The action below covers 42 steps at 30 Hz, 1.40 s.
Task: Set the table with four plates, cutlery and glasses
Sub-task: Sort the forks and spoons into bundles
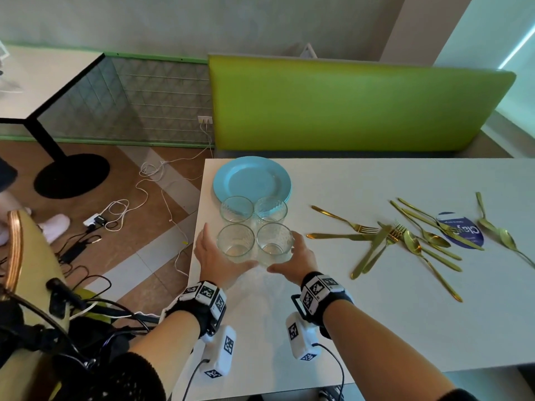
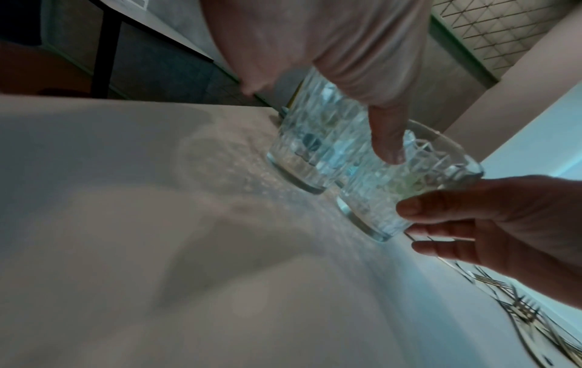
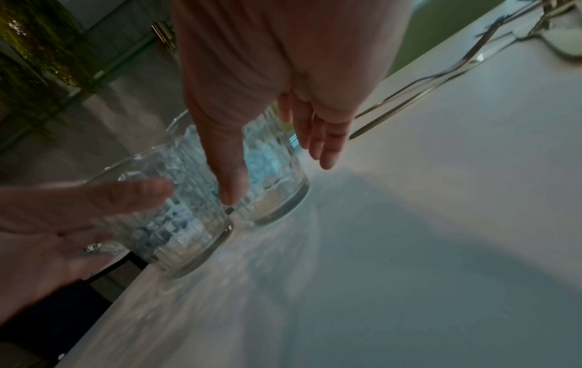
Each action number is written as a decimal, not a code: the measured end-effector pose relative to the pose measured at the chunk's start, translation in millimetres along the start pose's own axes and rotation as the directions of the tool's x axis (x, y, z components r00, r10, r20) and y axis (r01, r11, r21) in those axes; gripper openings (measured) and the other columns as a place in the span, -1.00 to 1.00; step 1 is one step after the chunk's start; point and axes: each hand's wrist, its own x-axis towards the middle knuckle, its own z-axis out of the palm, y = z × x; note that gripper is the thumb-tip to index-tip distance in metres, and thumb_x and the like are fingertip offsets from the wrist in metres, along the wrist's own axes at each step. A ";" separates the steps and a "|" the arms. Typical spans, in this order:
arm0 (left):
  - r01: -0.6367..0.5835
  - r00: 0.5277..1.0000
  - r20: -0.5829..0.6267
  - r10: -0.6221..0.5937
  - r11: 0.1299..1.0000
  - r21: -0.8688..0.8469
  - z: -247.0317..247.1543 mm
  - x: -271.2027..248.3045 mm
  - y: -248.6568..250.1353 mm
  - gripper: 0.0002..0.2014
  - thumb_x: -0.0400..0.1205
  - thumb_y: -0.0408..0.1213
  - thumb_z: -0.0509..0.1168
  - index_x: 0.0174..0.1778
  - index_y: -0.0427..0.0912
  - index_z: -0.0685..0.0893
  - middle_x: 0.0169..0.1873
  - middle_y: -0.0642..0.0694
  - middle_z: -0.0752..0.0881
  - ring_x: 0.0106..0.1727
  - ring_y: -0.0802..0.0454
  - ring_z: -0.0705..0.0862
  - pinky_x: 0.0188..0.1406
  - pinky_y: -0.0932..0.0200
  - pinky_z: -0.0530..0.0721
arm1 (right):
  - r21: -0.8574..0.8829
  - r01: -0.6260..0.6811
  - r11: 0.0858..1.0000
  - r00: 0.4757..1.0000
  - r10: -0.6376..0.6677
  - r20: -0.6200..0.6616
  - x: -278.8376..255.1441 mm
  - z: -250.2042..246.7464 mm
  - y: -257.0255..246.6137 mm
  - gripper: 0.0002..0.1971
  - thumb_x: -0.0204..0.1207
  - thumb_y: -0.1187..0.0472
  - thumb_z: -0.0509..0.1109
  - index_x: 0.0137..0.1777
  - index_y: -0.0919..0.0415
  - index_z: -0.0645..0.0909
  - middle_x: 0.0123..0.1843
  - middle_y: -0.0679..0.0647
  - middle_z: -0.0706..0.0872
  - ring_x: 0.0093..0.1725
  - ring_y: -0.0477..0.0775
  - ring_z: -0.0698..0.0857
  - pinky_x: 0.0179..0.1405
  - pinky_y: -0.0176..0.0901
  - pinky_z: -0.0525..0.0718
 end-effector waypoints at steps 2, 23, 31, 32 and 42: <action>-0.127 0.989 -0.071 0.126 0.992 -0.008 -2.2 -6.5 14.1 0.44 -0.09 0.19 0.64 0.62 -0.29 0.03 0.59 -0.29 0.10 0.63 -0.22 0.06 0.61 -0.11 0.03 | 0.001 -0.017 1.000 1.000 0.017 0.015 -0.7 -10.5 2.3 0.07 0.17 0.23 0.69 0.62 0.10 0.11 0.54 0.17 0.43 0.51 0.13 0.44 0.48 -0.07 0.47; -0.472 0.812 0.541 0.220 0.793 0.386 184.5 -0.1 190.0 -0.56 0.63 -0.38 0.15 0.47 -0.23 0.40 0.45 -0.21 0.42 0.52 -0.15 0.30 0.45 0.03 0.40 | -0.039 -0.365 0.930 0.883 0.333 -0.332 -7.7 -240.2 120.7 -0.64 0.42 0.19 0.49 0.22 0.19 0.64 0.19 0.12 0.75 0.21 0.14 0.68 0.17 -0.19 0.57; -0.479 0.801 0.596 0.060 0.663 0.576 234.0 36.7 185.7 -0.58 0.65 -0.42 0.05 0.46 -0.19 0.44 0.44 -0.16 0.39 0.51 -0.13 0.33 0.44 -0.05 0.46 | -0.107 -0.291 0.951 0.933 0.257 -0.252 36.4 -272.5 144.7 -0.73 0.48 0.07 0.42 0.11 0.17 0.67 0.13 0.06 0.73 0.11 0.04 0.65 0.17 -0.21 0.53; -0.480 0.802 0.595 0.053 0.650 0.589 237.7 40.4 183.9 -0.58 0.65 -0.44 0.03 0.44 -0.19 0.46 0.43 -0.16 0.41 0.50 -0.13 0.34 0.42 -0.05 0.47 | -0.133 -0.275 0.952 0.944 0.241 -0.227 40.3 -271.9 144.9 -0.75 0.50 0.07 0.40 0.08 0.18 0.68 0.08 0.05 0.72 0.09 0.05 0.64 0.15 -0.21 0.54; -0.565 0.792 0.591 0.152 0.550 0.615 246.1 56.9 168.0 -0.75 0.59 -0.42 0.11 0.12 -0.27 0.61 0.17 -0.18 0.58 0.25 -0.12 0.56 0.12 0.04 0.61 | -0.188 -0.257 0.948 0.964 0.264 0.014 59.0 -227.4 144.9 -0.73 0.51 0.04 0.41 -0.38 -0.02 0.45 -0.10 0.03 0.71 -0.02 0.04 0.71 0.14 -0.07 0.72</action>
